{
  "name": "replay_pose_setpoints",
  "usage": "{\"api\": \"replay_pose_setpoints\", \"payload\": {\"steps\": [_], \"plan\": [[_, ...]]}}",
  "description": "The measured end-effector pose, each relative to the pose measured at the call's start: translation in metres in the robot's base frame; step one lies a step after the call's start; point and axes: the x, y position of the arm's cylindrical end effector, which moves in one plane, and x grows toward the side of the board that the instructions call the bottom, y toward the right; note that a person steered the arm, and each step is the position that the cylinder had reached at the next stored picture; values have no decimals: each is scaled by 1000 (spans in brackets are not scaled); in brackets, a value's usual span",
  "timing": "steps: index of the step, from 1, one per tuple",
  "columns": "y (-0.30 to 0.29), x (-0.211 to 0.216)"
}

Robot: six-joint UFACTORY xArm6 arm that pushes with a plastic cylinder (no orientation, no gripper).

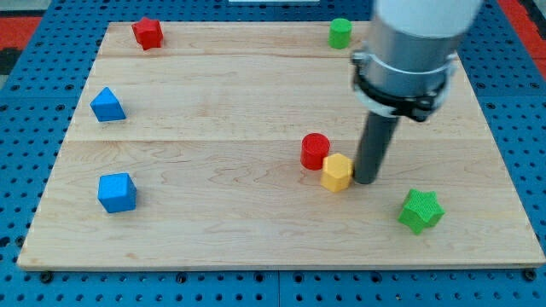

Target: Move the yellow hexagon towards the top center of the board

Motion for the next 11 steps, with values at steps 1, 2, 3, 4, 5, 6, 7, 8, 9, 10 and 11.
{"api": "replay_pose_setpoints", "payload": {"steps": [1,2,3,4,5,6,7,8,9,10,11], "plan": [[-38,-1],[-71,9],[-73,31],[-70,52],[-106,32],[-130,-30],[-121,-98],[-114,-146],[-98,-173],[-75,-191],[-104,-225]]}}
